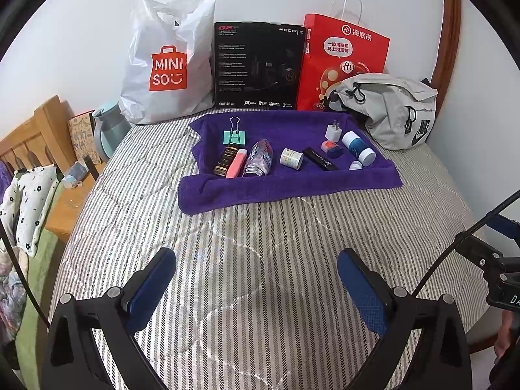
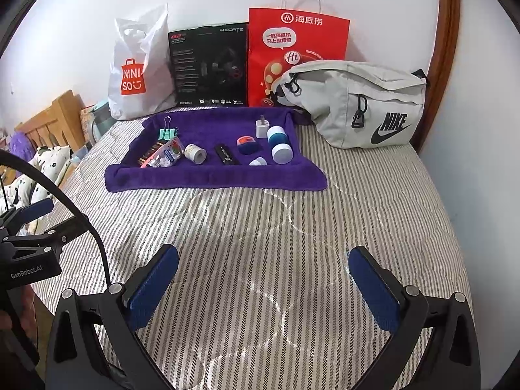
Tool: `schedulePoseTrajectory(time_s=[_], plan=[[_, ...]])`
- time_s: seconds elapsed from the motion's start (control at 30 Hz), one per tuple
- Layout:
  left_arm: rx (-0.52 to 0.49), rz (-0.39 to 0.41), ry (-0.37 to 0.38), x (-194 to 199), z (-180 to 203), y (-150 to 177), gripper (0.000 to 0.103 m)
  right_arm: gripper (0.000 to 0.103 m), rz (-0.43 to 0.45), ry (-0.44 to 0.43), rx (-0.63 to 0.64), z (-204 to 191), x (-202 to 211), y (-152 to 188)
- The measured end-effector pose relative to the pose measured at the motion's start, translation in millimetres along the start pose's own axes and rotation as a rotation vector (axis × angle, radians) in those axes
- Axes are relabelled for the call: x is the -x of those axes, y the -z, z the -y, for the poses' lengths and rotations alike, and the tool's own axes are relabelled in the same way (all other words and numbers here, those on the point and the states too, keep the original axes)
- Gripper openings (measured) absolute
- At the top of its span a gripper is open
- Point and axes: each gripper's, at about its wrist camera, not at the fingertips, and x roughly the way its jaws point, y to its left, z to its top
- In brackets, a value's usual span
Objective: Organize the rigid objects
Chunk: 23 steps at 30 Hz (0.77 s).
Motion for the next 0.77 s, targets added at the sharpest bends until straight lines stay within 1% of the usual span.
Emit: schedulePoseTrajectory(time_s=[0.53, 0.77], plan=[[-0.007, 0.004, 0.0, 2.0, 1.5, -0.1, 0.1, 0.103, 0.001, 0.002, -0.003, 2.1, 1.7, 0.5], [-0.018, 0.037, -0.002, 7.6, 3.6, -1.3, 0.103, 0.103, -0.006, 0.002, 0.003, 0.1, -1.2, 1.6]])
